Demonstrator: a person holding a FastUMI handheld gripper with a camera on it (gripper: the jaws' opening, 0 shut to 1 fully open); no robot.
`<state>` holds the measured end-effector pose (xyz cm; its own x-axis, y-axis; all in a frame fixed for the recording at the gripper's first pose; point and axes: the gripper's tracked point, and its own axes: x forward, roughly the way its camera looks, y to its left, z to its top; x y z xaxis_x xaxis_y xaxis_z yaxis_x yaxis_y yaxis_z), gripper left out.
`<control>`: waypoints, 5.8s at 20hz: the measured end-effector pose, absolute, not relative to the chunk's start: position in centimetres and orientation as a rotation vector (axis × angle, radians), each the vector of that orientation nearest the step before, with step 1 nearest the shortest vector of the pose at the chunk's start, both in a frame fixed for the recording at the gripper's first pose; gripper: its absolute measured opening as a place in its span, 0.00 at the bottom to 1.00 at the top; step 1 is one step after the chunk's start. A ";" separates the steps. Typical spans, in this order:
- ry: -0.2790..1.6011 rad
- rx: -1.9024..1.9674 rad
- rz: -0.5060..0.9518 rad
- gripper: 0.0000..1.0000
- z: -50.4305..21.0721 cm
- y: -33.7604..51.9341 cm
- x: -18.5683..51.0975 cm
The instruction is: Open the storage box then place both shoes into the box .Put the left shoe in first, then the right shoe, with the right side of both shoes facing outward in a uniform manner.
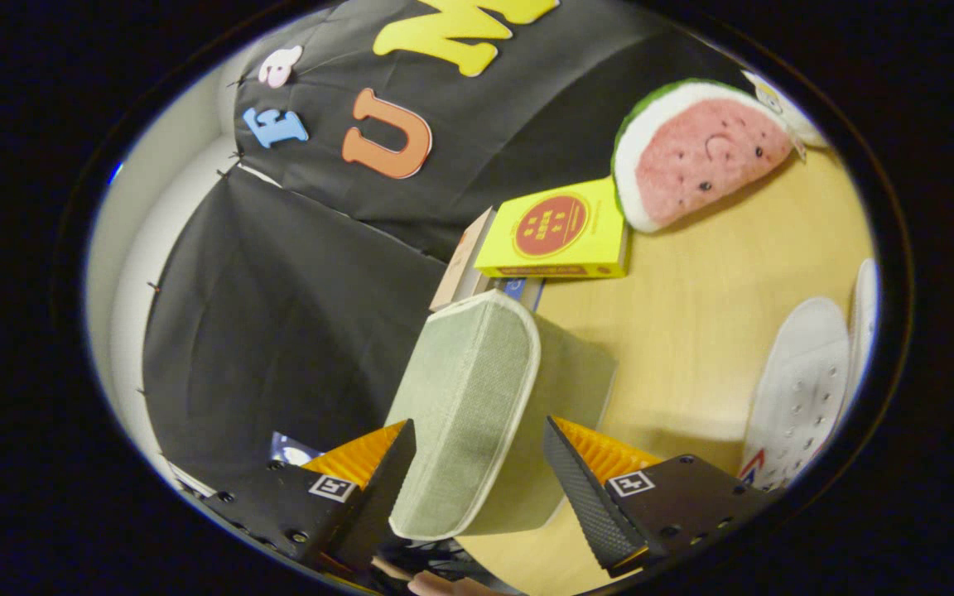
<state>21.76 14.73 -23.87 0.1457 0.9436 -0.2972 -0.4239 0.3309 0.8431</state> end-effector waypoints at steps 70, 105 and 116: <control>1.040 0.149 1.058 0.95 -7.2 45.1 8.1; 1.277 -0.155 0.360 0.44 -36.2 -6.0 23.0; 1.287 -0.038 0.375 0.00 -36.7 -5.8 22.8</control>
<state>22.85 -5.75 -36.74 0.2287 0.2515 -0.9404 -0.2932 0.9390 0.1798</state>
